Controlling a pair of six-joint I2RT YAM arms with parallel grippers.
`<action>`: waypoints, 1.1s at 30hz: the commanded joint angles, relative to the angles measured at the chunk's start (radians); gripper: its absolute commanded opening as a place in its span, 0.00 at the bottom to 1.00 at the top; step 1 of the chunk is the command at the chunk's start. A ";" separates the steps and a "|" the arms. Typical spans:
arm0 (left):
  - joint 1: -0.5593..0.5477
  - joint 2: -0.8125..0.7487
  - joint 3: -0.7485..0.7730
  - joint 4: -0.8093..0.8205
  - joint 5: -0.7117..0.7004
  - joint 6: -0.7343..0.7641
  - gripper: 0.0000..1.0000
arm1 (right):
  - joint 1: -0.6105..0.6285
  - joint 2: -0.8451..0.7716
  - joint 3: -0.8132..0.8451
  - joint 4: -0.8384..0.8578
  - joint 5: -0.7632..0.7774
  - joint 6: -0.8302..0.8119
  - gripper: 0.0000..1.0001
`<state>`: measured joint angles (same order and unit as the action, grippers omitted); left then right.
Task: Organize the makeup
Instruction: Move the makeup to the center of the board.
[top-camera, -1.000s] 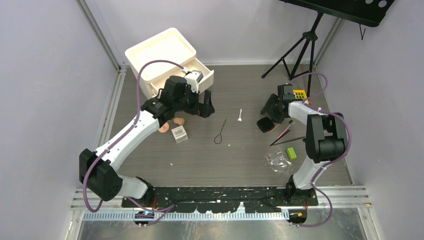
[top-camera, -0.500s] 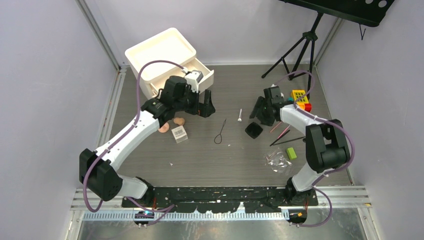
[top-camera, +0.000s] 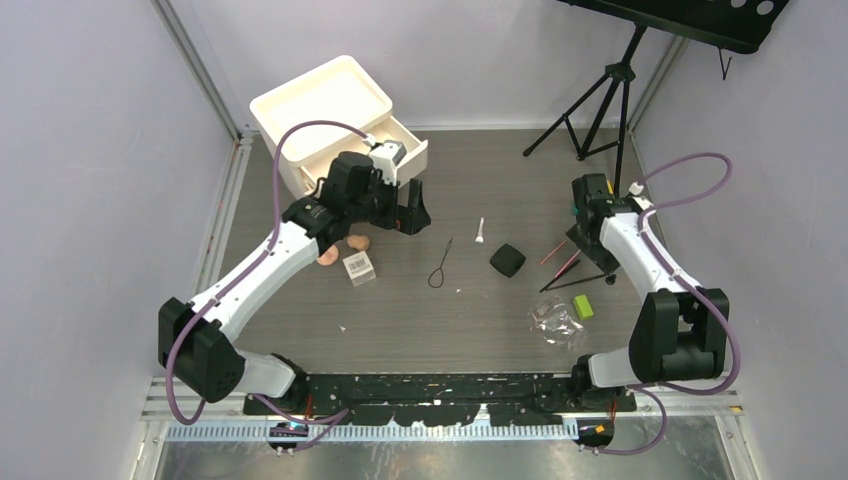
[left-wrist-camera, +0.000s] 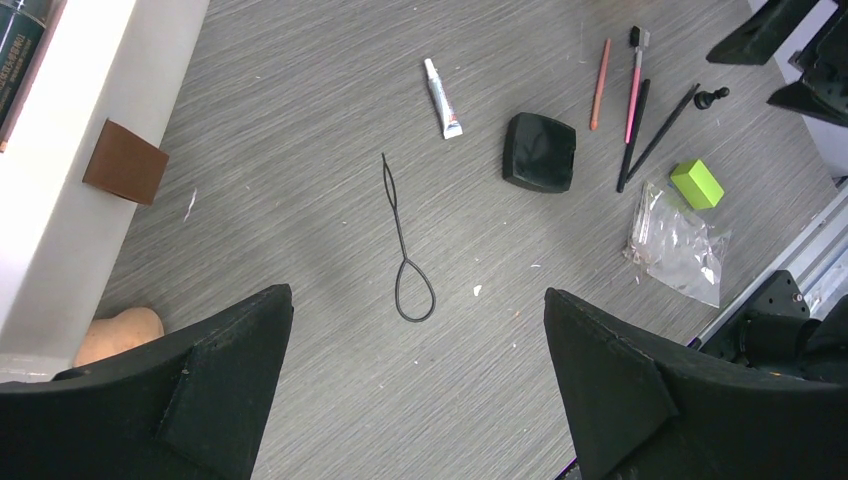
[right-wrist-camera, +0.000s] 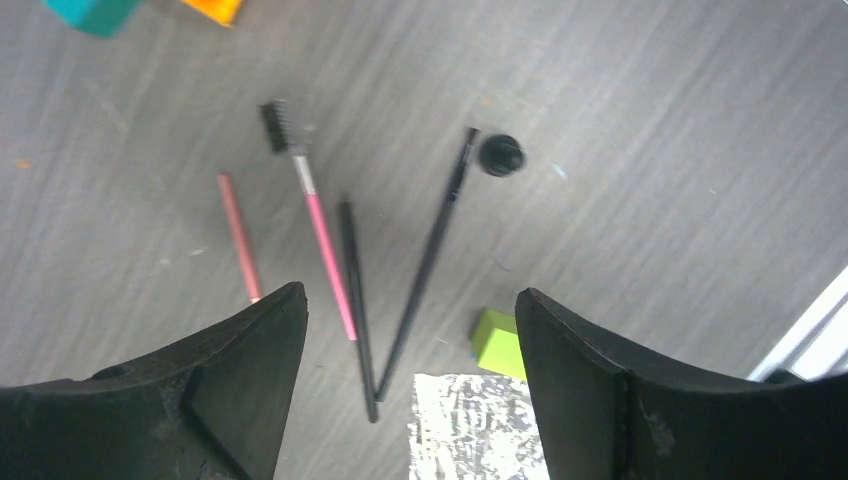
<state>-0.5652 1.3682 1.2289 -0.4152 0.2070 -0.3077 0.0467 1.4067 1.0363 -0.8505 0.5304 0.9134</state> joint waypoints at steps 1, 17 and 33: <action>-0.001 -0.040 -0.002 0.043 0.021 -0.007 0.99 | -0.011 -0.049 -0.054 -0.134 0.111 0.131 0.81; 0.000 -0.034 -0.004 0.050 0.035 -0.011 0.99 | -0.126 -0.184 -0.324 0.143 -0.265 -0.036 0.80; -0.001 -0.016 0.001 0.052 0.049 -0.018 0.99 | 0.050 -0.287 -0.416 0.202 -0.457 0.066 0.80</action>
<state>-0.5652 1.3682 1.2259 -0.4107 0.2333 -0.3130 0.0132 1.1358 0.6155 -0.7013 0.0910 0.9245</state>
